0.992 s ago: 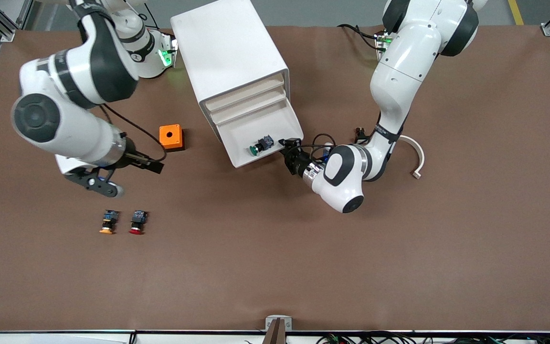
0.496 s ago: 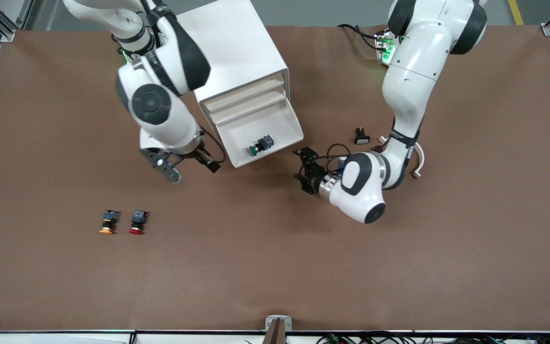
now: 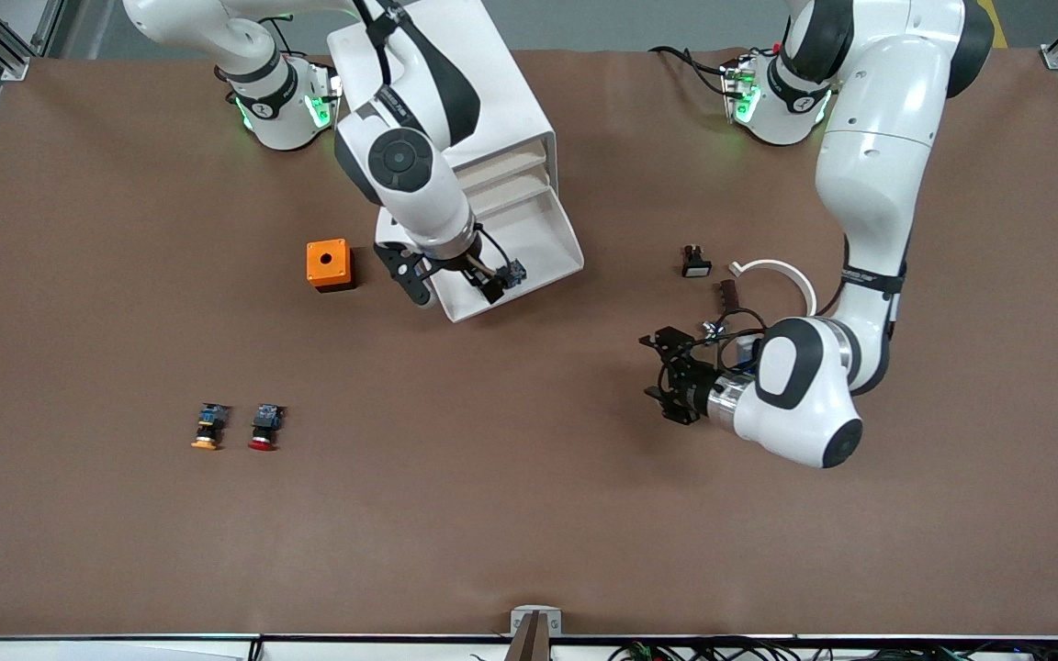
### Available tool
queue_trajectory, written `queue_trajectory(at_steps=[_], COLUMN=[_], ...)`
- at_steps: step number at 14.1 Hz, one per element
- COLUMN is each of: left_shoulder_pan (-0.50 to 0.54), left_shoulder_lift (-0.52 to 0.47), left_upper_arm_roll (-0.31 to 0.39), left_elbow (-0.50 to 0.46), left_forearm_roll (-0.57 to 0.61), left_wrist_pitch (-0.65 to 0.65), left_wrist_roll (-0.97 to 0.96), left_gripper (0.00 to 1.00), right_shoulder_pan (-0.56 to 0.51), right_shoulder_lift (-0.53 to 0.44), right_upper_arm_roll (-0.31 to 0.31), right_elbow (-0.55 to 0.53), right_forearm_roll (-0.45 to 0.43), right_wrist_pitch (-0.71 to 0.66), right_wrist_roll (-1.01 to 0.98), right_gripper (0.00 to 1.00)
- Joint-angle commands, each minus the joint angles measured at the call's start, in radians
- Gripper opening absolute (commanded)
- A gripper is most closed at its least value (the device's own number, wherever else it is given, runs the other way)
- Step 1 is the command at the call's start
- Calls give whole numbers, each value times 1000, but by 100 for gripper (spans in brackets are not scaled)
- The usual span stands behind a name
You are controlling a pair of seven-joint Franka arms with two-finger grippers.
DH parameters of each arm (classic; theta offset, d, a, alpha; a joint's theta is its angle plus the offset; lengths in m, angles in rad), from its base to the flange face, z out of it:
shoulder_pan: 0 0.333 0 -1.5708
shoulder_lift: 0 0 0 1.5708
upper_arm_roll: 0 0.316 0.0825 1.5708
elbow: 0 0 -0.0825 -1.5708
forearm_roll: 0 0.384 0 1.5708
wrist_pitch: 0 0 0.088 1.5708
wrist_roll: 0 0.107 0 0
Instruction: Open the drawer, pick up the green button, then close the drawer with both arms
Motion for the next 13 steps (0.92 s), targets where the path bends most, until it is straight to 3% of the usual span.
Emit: queue_trajectory(at_steps=[1, 6, 9, 13], left_shoulder_pan=[-18, -35, -41, -49], left_shoulder_lift=[-38, -110, -122, -150], left_upper_arm_roll=[57, 54, 53, 54], left_elbow=[2, 2, 22, 30], left_forearm_roll=[65, 335, 355, 357], left_wrist_pitch=[1, -8, -1, -1], left_wrist_roll=[46, 253, 376, 636], left_gripper=[99, 99, 99, 99], right_shoulder_pan=[50, 81, 96, 95], right_shoulder_lift=[-10, 40, 70, 75], right_upper_arm_roll=[-11, -11, -11, -11], right_elbow=[-78, -97, -95, -94], right_forearm_roll=[21, 21, 21, 21], right_wrist_pitch=[105, 164, 204, 208], right_wrist_roll=[47, 73, 79, 78], right_gripper=[100, 99, 91, 47])
